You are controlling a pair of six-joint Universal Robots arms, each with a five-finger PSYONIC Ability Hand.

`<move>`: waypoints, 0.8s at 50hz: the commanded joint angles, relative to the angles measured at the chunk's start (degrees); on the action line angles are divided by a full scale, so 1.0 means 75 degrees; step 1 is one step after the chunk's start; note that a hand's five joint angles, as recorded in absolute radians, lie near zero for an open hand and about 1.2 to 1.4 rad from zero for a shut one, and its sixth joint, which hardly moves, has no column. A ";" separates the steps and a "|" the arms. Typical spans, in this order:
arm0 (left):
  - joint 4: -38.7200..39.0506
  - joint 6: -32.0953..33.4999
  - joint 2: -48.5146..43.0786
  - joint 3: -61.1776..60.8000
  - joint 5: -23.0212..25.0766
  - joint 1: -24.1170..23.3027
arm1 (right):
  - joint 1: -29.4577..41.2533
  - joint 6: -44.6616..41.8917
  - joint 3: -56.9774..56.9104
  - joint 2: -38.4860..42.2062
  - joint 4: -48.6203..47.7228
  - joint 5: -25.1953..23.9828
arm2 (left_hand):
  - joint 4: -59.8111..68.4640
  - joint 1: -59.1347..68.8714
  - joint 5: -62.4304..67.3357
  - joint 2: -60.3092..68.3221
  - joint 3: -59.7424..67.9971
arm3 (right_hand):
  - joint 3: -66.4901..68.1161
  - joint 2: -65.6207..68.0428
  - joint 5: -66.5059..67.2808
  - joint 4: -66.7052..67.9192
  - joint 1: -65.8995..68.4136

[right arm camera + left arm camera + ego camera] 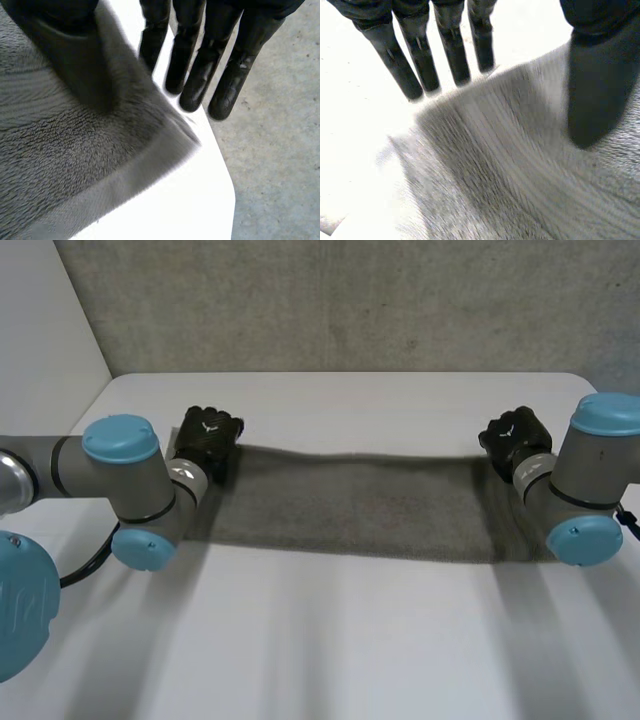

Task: Fold the towel.

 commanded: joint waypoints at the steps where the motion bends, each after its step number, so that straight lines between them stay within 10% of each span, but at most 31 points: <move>1: -0.0029 0.0006 0.0074 -0.0052 -0.0132 -0.0067 | 0.0044 0.0134 0.0280 -0.0127 -0.0031 0.0816 | -0.2385 -0.2402 -0.3805 -0.2459 -0.2499 | -0.4680 -0.4488 -0.4763 -0.4847 -0.4588; 22: 0.0627 -0.0286 0.2615 -0.3624 -0.0132 0.0062 | -0.0623 0.2232 0.3220 -0.3384 0.0002 -0.0740 | -0.2116 -0.2134 -0.3536 -0.2190 -0.2230 | -0.4680 -0.4488 -0.4763 -0.4847 -0.4588; 40: 0.0662 -0.1705 0.3496 -0.4811 0.0372 0.0261 | -0.1291 0.2174 0.4043 -0.2790 0.0860 -0.1361 | -0.2049 -0.2066 -0.3469 -0.2123 -0.2162 | -0.3214 -0.3022 -0.3298 -0.3382 -0.3123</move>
